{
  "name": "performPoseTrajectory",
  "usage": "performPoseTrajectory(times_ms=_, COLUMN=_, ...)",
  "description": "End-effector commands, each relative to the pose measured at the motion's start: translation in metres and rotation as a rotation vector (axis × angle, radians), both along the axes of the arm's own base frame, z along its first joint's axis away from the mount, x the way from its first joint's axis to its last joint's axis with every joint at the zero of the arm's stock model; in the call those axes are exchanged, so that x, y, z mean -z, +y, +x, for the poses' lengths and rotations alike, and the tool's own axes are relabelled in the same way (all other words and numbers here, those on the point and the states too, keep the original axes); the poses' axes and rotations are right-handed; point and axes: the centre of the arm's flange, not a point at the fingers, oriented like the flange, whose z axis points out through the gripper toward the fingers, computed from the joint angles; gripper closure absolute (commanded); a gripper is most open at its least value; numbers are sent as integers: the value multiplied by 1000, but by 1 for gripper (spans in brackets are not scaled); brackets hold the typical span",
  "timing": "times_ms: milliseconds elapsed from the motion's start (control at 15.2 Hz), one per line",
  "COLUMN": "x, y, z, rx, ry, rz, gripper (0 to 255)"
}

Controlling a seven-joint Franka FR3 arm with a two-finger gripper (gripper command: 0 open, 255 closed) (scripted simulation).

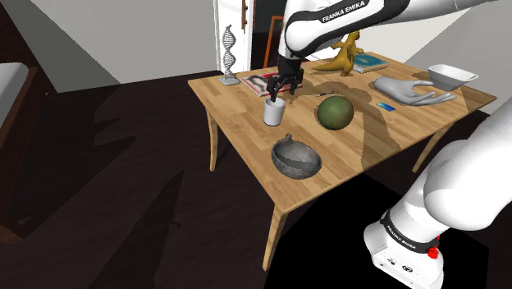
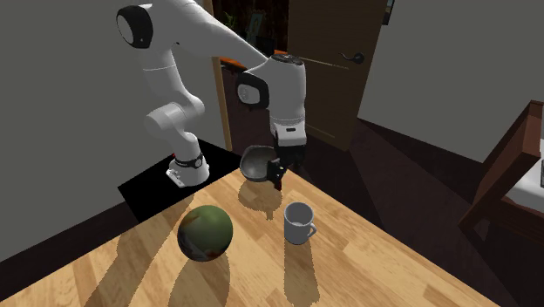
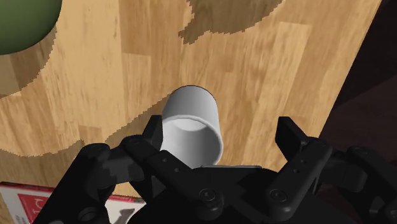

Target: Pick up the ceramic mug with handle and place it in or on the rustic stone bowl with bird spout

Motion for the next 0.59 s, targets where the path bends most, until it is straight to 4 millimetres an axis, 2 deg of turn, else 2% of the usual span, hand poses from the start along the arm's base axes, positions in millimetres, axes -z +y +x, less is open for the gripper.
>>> performPoseTrajectory(times_ms=0, x=16, y=1, z=22, rx=-5, ry=1, rz=-7, gripper=0)
performPoseTrajectory(times_ms=264, x=51, y=0, z=62, rx=-14, ry=6, rz=-20, gripper=0)
performPoseTrajectory(times_ms=528, x=70, y=-1, z=67, rx=-15, ry=6, rz=-21, gripper=0)
